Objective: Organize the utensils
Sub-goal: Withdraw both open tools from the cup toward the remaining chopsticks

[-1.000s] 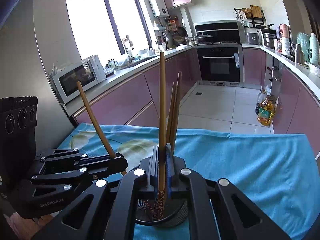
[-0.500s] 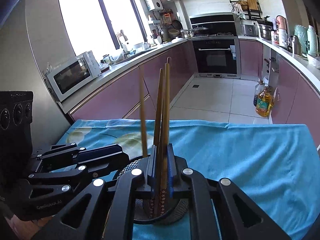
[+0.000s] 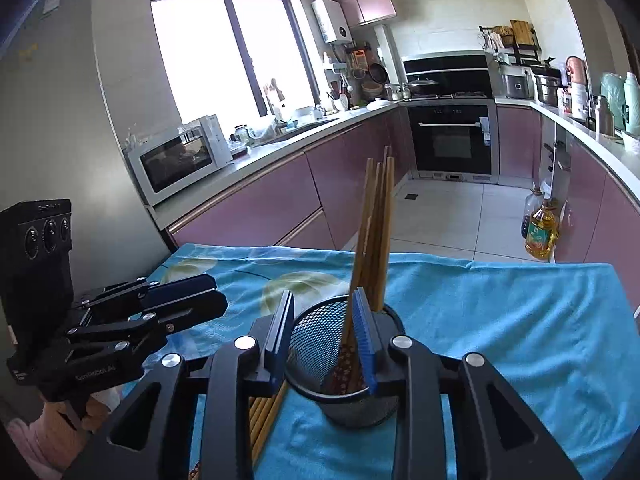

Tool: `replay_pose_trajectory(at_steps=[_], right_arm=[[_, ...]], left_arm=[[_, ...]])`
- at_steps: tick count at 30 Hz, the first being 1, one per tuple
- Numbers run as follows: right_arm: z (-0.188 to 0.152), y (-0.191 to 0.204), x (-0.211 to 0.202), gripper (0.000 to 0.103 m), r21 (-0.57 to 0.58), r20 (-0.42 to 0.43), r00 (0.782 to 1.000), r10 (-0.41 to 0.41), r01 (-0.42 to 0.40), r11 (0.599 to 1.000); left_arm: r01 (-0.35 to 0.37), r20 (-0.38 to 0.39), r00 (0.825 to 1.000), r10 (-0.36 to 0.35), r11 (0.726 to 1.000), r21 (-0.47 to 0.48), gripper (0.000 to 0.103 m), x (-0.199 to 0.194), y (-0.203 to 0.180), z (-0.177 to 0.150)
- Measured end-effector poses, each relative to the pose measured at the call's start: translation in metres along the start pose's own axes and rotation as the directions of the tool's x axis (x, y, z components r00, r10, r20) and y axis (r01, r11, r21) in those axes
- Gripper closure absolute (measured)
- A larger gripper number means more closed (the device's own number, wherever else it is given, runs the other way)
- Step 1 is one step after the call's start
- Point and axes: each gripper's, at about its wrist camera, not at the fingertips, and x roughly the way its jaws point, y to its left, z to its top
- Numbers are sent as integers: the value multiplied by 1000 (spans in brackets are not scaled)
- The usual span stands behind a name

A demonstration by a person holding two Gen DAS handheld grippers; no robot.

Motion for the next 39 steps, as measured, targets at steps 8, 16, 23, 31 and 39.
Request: replay_pose_trajectory(at_steps=[8,16,23,31,39], right_arm=[[-47,35,12,63,-63,-117,992,57,-64,996],[-98,35,48,63,-18,-276,961,30,-36,999],[-110,41,55,63,-33,-303,953,-3,-7,999],[-111,46,60,63,-59,-311,950,-36,18,998],[-113,49,63,63,-77,-315,947,-58,36,996]], left_arm=[[-76,-88,993,76,997,11,62,-23,20,-58],[-100,-229,969,98,995,6,61,-13,27,-117],[-98,-271,958,91,995,-13,61,-5,23,-130],[-94,-289,953,88,996,-8,61,1,17,-130],[-106,-296,949,103,994,7,59,5,14,-128]])
